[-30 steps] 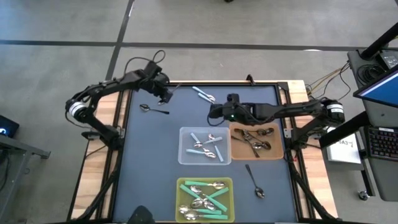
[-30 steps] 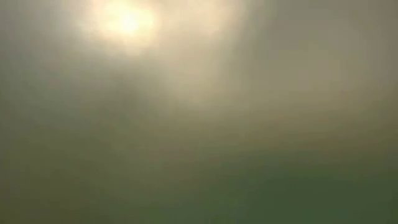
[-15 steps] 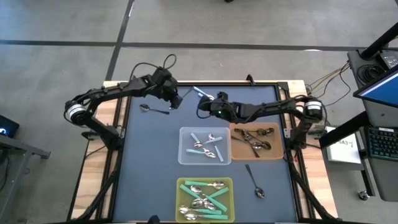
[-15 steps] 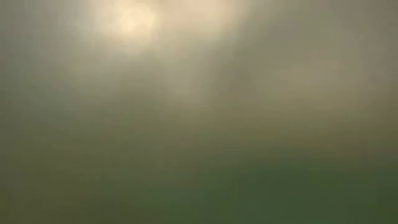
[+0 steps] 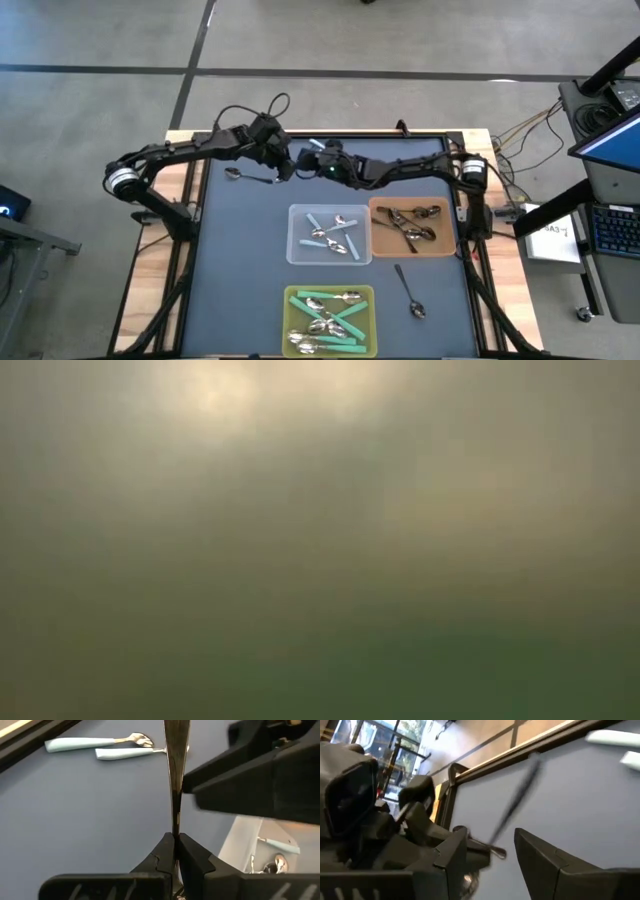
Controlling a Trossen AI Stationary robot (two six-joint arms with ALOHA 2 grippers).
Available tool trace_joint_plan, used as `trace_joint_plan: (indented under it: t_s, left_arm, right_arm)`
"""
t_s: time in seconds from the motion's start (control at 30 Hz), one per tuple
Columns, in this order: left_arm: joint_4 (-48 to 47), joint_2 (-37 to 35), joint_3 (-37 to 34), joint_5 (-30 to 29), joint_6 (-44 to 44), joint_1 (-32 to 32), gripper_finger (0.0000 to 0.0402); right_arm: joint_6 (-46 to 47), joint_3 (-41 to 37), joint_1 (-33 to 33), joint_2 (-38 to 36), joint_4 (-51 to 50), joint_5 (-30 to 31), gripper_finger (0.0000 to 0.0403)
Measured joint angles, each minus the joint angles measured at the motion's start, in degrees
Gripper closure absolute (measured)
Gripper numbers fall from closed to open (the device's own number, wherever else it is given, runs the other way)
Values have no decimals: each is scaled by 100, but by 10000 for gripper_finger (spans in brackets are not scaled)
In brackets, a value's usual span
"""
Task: Sort silverware by color (type)
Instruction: Put the black spoon into the orange bin
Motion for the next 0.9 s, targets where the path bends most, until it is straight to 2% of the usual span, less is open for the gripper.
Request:
trace_joint_plan:
  t_s: [0.2, 0.6, 0.9]
  left_arm:
    - [-33, 0, 0, -305, -14, 2, 402]
    - [-4, -2, 0, -299, -128, -23, 402]
    - [355, -105, -2, -301, -452, 64, 402]
  right_arm:
    - [-205, 340, -39, 126, -263, -113, 254]
    - [-193, 301, -95, 97, -375, -148, 257]
    - [-269, 299, -171, -12, -349, 84, 264]
